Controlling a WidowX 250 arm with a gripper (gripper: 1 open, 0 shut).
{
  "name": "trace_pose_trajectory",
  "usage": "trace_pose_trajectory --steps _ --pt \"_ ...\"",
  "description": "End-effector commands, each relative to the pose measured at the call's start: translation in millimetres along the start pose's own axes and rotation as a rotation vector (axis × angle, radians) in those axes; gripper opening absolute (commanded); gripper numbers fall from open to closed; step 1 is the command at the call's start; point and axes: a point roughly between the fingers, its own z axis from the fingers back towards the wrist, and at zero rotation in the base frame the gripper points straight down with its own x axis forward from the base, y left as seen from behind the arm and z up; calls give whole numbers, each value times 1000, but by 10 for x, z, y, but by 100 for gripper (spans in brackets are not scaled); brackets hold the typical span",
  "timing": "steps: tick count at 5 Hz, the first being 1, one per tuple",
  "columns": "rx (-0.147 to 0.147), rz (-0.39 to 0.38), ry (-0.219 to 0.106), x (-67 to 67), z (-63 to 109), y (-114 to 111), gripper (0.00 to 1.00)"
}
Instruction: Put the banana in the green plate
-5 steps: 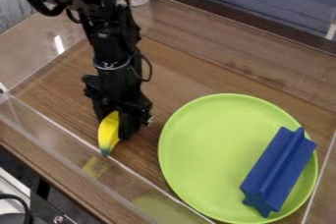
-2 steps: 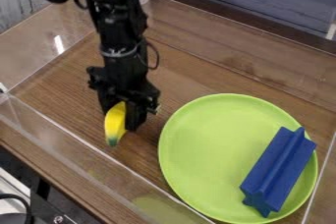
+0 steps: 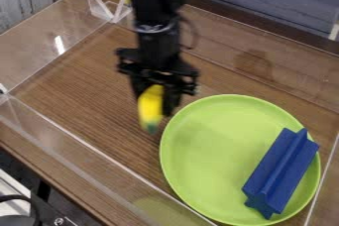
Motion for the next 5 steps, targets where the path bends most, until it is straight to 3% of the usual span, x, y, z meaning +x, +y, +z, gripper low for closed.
trace_pose_trajectory --steps 1,2,3,5 --pt "-18 -39 -58 102 107 -378 0" --pt "-26 -59 -53 104 45 -649 0" --pt "-24 -67 -45 72 -47 -729 0" --pt "-13 -63 -31 39 -254 -632 0"
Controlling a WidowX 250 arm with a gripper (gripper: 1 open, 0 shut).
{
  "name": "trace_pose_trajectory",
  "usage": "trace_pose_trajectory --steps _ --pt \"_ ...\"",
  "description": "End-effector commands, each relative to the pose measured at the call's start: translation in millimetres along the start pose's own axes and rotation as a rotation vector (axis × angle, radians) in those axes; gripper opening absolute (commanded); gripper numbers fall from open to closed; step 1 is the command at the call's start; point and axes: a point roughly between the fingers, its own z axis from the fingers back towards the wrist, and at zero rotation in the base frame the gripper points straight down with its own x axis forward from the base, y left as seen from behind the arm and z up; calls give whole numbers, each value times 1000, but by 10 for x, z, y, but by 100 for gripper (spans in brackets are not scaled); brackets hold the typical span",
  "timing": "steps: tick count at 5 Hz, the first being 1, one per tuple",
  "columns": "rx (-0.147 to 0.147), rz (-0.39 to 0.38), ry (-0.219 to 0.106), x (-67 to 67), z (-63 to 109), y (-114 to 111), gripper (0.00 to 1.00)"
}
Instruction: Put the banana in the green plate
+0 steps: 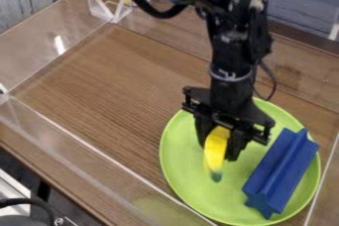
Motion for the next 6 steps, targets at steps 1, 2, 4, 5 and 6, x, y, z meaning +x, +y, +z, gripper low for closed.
trace_pose_trajectory --steps 1,2,4,5,6 --pt "-2 4 -34 47 -31 45 0" --pt "0 4 -33 34 -108 80 0" --pt "1 6 -25 20 -21 114 100" --pt "-6 1 -34 11 122 128 100" --pt "-19 5 -61 15 341 139 100"
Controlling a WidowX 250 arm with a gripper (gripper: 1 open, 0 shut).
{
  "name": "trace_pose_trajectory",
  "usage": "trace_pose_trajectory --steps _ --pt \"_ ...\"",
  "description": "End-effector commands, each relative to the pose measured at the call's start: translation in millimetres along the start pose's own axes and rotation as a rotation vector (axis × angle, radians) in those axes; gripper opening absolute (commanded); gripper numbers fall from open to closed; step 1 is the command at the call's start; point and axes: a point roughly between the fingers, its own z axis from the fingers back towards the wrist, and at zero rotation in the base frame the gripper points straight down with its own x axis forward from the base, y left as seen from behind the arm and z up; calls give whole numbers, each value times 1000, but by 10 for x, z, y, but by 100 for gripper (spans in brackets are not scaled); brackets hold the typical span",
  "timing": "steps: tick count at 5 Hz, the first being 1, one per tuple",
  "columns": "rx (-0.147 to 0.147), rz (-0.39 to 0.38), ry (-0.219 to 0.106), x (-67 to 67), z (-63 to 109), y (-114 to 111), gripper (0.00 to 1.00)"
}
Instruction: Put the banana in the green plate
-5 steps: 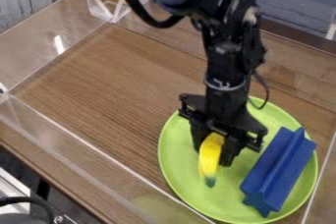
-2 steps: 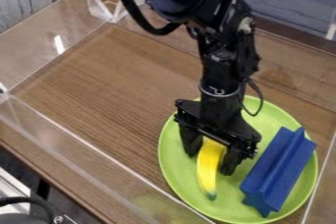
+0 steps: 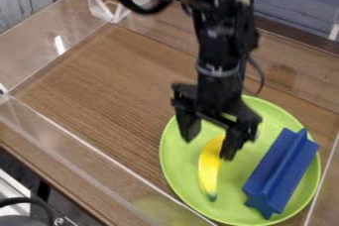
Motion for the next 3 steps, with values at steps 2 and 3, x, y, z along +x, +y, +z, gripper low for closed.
trace_pose_trajectory --steps 2,3 --pt "-21 17 -73 65 181 -12 100" --pt "-19 23 -65 50 103 2 100"
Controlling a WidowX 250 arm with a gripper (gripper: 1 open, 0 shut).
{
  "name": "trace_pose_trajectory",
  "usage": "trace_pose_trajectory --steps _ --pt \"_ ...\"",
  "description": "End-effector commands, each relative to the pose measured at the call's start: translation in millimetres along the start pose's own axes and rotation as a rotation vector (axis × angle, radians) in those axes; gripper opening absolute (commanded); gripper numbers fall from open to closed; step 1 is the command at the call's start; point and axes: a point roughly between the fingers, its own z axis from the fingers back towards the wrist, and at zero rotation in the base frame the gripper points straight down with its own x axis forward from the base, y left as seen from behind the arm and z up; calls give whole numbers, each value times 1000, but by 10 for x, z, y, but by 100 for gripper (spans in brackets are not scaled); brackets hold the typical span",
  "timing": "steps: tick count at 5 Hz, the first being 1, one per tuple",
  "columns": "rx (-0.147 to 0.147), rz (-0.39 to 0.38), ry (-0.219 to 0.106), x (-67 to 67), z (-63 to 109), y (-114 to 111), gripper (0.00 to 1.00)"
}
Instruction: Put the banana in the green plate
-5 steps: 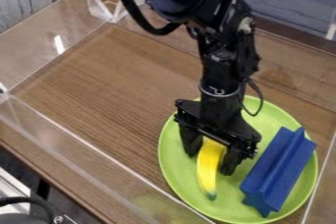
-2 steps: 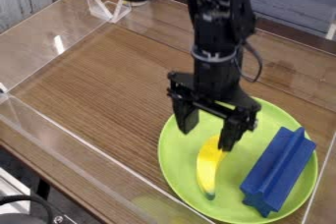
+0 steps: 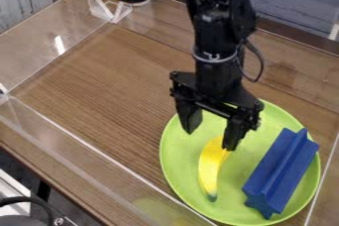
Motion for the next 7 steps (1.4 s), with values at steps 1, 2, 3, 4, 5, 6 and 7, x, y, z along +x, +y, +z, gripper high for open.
trace_pose_trajectory --steps 1,2,3,4,5,6,7 --pt "-3 17 -33 31 -21 28 100" --pt "-2 41 -37 48 -81 41 100" --pt "-14 41 -51 61 72 46 100" --pt "-33 43 -81 87 318 72 100" --pt "-41 45 -117 119 636 129 100" --pt "-27 59 -144 186 915 266 100" --pt "17 81 -163 308 1090 621 100"
